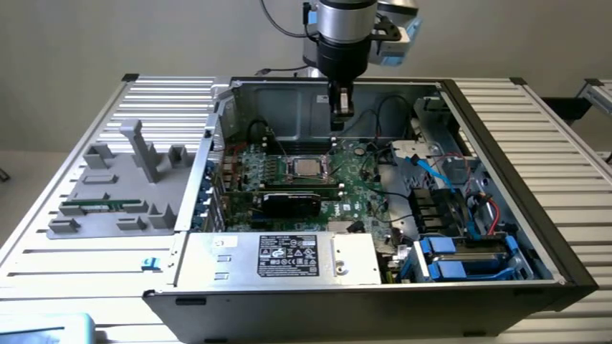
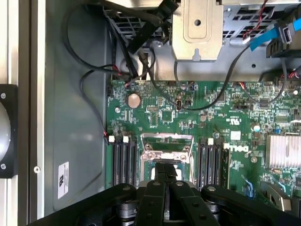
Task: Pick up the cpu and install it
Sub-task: 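Close the cpu cover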
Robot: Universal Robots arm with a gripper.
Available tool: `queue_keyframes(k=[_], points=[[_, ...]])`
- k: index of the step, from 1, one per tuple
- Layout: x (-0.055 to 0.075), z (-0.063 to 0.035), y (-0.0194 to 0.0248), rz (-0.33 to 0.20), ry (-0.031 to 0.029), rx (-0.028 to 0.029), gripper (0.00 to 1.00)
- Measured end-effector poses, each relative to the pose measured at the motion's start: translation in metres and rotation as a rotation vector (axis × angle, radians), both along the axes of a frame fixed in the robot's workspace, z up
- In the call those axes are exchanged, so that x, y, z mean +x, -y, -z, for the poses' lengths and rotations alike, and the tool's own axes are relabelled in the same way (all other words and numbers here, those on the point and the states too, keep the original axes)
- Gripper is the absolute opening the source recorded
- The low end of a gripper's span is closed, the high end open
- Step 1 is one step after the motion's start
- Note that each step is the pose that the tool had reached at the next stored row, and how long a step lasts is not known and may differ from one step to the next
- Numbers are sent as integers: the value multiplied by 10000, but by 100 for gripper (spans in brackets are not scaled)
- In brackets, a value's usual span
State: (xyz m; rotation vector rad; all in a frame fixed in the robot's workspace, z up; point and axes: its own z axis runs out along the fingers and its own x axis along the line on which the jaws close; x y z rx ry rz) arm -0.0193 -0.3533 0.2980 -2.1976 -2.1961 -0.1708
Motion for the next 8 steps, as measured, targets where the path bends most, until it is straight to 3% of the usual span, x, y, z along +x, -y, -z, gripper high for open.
queue_keyframes(k=[3,8], points=[[78,18,-2,2,83,1,11],[179,33,-8,4,352,0,11]])
